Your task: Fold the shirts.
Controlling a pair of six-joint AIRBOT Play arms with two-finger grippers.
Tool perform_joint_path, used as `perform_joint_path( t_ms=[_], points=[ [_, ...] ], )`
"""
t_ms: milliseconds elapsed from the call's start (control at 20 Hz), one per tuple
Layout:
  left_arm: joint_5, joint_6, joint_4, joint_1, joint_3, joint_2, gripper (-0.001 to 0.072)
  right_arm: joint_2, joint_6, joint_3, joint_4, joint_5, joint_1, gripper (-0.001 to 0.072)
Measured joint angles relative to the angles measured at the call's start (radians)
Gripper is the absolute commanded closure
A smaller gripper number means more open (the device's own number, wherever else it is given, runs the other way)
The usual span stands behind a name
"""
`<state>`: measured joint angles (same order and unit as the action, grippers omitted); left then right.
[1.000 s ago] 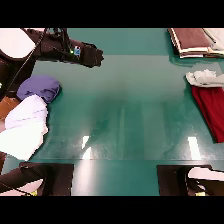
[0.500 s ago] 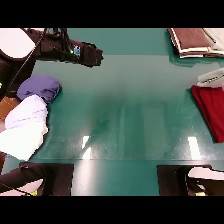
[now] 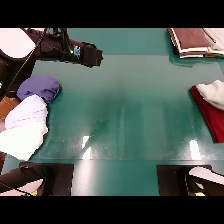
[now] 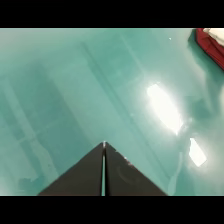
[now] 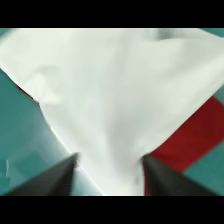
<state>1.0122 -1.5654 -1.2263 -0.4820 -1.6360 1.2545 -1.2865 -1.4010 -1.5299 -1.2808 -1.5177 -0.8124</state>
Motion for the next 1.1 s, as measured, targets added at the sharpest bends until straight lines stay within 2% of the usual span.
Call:
perform_joint_path(
  t_ms=[150, 300, 550, 600, 700, 750, 800, 1100],
  points=[
    [0.000, 0.002, 0.000, 0.000, 0.000, 0.000, 0.0680, 0.040, -0.016, 0.099, -0.030, -0.004, -0.045, 0.0113],
    [0.000, 0.002, 0.000, 0.000, 0.000, 0.000, 0.0679, 0.075, -0.027, 0.121, 0.028, 0.011, -0.029, 0.0114],
    [-0.003, 0.002, -0.005, 0.002, 0.000, 0.000, 0.0680, 0.149, -0.029, 0.083, 0.158, 0.056, 0.203, 0.0121],
    [-0.003, 0.002, -0.006, 0.002, 0.000, 0.000, 0.0680, 0.165, -0.029, 0.077, 0.171, 0.071, 0.272, 0.0189],
    [-0.006, 0.002, -0.008, 0.002, 0.000, 0.000, 0.0679, 0.192, -0.029, 0.071, 0.187, 0.106, 0.413, 0.0469],
    [-0.014, 0.002, -0.008, 0.002, 0.000, 0.000, 0.0679, 0.203, -0.029, 0.069, 0.193, 0.123, 0.478, 0.0647],
    [-0.021, 0.002, -0.008, 0.002, 0.000, 0.000, 0.0680, 0.215, -0.029, 0.068, 0.195, 0.142, 0.543, 0.0698],
    [-0.077, 0.002, -0.008, 0.002, 0.000, 0.000, 0.0679, 0.246, -0.030, 0.066, 0.205, 0.209, 0.797, 0.0697]
  ],
)
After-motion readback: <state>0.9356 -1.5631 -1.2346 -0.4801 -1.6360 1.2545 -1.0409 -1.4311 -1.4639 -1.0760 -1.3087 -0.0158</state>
